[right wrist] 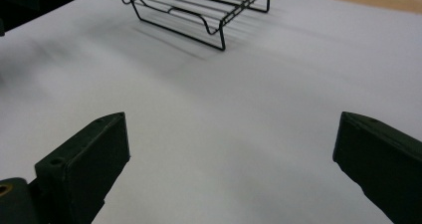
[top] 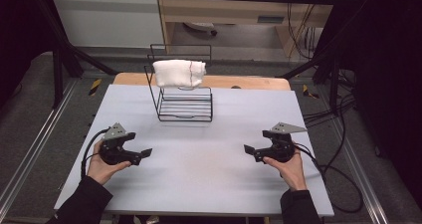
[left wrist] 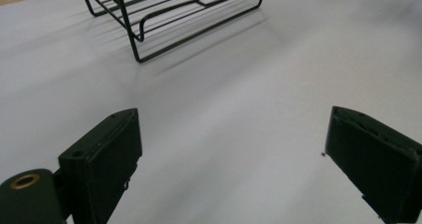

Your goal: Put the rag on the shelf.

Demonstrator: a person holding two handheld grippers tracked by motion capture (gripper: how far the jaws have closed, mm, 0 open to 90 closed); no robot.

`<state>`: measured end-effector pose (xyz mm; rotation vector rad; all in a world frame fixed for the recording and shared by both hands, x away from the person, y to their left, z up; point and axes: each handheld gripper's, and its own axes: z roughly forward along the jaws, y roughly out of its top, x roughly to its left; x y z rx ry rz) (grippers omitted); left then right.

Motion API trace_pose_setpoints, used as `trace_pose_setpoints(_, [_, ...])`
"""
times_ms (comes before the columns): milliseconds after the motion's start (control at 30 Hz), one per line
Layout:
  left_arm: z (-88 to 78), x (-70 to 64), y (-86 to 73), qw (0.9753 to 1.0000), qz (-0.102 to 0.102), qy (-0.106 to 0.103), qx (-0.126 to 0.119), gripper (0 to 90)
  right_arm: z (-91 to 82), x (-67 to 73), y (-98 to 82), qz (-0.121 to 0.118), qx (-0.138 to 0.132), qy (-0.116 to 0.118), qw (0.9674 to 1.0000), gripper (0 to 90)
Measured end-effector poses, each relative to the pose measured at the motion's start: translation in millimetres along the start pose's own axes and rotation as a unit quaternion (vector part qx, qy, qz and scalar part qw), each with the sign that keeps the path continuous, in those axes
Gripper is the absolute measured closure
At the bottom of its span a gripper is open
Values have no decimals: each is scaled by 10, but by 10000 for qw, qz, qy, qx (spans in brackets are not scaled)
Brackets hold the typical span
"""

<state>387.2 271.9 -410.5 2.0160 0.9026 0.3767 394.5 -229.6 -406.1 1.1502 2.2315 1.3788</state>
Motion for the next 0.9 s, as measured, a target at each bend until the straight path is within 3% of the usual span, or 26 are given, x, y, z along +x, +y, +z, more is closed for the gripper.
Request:
trace_pose_setpoints(467, [-66,10,-277,9999,-122,-39,-41,84,-137,-117,-511,153,389,-36,9991,20])
trace_pose_setpoints(900, [-74,22,-370,9999,-89,50,47,83,-142,-114,-555,214,393,0,9990,17])
